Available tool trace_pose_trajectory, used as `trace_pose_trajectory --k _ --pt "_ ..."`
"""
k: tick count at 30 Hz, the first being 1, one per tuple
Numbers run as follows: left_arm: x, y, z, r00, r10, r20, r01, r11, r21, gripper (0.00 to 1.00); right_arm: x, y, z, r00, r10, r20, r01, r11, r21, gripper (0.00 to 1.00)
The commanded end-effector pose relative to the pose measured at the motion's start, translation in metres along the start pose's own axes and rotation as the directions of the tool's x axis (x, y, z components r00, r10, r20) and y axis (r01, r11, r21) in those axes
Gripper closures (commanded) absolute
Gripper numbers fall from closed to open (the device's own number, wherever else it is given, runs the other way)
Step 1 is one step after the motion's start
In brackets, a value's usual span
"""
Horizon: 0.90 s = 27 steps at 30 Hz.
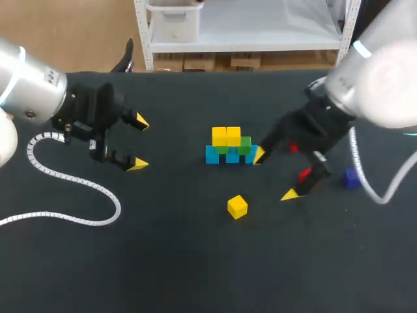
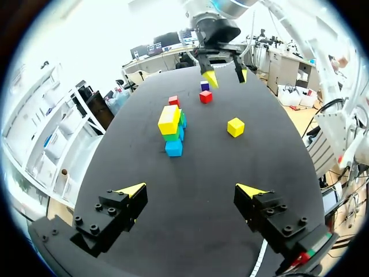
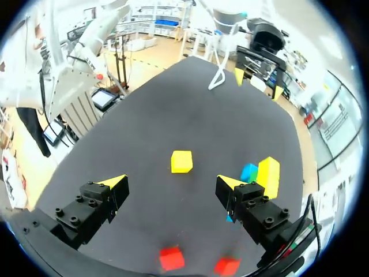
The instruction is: Place the blue cubes, place green cubes on the blue cubes, place the yellow cubes on the green cubes, then place the red cubes on the yellow cubes, and place purple cube on the red cubes.
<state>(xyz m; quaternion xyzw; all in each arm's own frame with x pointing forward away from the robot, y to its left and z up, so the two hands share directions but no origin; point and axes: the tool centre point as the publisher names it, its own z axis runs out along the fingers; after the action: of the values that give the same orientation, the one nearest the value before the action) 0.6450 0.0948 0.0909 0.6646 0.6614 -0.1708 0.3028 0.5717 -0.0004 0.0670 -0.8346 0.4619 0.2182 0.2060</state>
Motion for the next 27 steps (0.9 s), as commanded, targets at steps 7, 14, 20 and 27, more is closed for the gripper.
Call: trace_pose_trajectory --k 7,14,20,27 --pt "0.001 -0.001 0.0 1.0 0.002 0.003 -0.002 1.0 -0.002 0.0 -0.001 -0.021 0.048 0.998 -0.062 0.016 0.063 0.997 -0.052 0.0" --pt "0.001 -0.001 0.0 1.0 0.002 0.003 -0.002 1.0 -0.002 0.0 -0.005 -0.019 0.063 0.999 -0.035 0.023 0.036 0.999 -0.036 0.0" --pt "0.001 -0.001 0.0 1.0 0.002 0.003 -0.002 1.0 -0.002 0.0 -0.005 -0.013 0.07 1.0 0.005 0.021 -0.005 1.0 -0.028 0.0" --pt "0.001 -0.001 0.0 1.0 0.002 0.003 -0.002 1.0 -0.002 0.0 -0.001 -0.007 0.075 0.999 0.032 0.015 -0.032 0.999 -0.039 0.0"
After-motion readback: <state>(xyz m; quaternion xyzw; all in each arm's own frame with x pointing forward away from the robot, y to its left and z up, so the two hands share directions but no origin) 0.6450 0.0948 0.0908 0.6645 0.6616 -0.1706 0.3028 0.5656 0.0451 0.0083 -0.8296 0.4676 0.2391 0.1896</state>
